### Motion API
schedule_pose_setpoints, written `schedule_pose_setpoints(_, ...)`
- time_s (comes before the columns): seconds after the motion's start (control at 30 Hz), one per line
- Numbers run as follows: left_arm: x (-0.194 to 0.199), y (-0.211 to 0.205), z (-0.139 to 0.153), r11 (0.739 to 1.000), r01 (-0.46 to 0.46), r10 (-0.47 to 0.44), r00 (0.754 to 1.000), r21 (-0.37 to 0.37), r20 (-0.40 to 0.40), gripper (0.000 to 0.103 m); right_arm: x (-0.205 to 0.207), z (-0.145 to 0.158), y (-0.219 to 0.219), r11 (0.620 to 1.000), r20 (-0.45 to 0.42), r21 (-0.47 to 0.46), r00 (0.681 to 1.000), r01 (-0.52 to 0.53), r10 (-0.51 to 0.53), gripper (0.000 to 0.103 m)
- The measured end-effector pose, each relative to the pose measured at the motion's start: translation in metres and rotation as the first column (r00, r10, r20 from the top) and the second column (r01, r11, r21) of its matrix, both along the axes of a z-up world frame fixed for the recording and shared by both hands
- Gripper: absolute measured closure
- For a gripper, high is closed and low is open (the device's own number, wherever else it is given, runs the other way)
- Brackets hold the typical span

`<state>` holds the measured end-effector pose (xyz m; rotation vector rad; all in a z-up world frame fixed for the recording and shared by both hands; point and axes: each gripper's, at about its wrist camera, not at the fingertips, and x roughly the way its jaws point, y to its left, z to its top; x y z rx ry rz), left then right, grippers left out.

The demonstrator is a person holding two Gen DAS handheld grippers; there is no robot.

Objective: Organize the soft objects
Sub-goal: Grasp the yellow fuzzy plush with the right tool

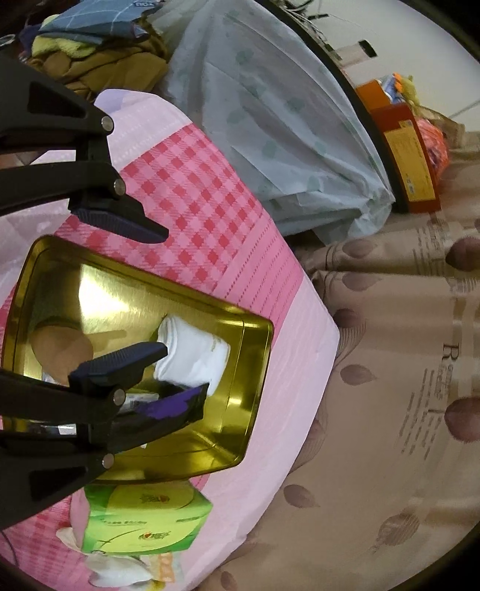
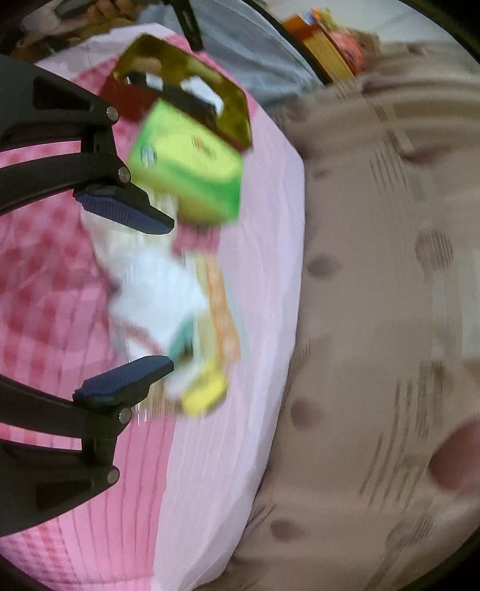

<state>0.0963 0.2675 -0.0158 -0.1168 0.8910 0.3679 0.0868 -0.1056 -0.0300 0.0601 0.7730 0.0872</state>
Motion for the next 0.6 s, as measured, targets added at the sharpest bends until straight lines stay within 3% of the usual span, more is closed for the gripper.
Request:
schedule_pose_setpoints(0.23,0.000,-0.022,0.001,0.995,0.088,-0.089,0.996,0.054,0.012,0.046,0.022,-0.017,-0.048,0.998,-0.017,-0.016,0.998,0.061,-0.062,0.037)
schedule_pose_setpoints(0.6,0.003,-0.054,-0.009,0.969,0.226,-0.227,0.974,0.098,0.000,0.046,0.063,-0.053,-0.062,0.998,-0.045,-0.032,0.998,0.044,-0.046,0.031)
